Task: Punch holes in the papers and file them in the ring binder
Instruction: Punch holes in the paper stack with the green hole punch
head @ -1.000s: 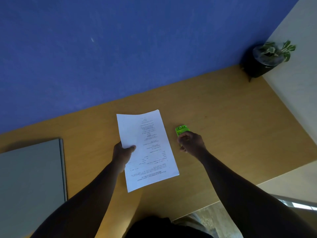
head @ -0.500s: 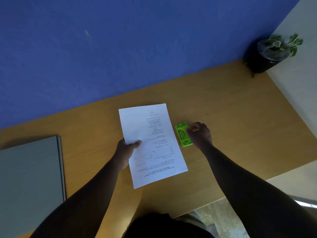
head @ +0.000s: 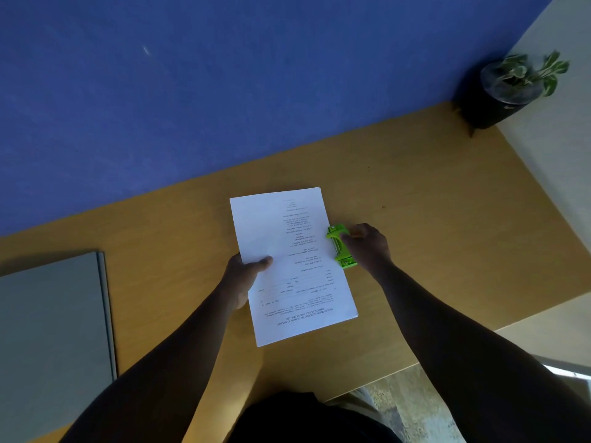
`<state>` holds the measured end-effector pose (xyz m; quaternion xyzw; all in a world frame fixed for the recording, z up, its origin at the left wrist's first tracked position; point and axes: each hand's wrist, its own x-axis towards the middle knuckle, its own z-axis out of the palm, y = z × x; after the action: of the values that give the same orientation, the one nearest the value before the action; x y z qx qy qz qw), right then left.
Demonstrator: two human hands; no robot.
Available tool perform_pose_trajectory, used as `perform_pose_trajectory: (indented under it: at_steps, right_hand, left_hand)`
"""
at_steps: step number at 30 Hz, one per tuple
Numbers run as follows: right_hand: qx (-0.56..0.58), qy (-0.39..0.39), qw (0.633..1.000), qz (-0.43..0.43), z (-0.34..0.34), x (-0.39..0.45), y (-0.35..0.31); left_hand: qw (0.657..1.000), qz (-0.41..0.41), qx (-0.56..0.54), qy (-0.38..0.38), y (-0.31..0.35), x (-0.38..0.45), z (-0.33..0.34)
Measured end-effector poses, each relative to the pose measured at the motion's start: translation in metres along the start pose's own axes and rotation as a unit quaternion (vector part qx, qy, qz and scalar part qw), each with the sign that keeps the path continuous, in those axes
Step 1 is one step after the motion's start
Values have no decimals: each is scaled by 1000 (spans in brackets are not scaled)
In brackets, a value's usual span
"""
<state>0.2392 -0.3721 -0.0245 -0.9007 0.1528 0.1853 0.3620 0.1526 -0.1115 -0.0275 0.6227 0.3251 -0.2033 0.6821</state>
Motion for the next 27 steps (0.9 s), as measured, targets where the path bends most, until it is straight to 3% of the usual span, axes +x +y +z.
perform_pose_trajectory:
  at_steps: [14, 27]
  right_hand:
    - [8, -3, 1000, 4, 3, 8, 2]
    - [-51, 23, 995, 84, 8, 22, -15]
  left_hand:
    - [1000, -11, -18, -13, -9, 5, 15]
    - [1000, -18, -22, -5, -14, 5, 18]
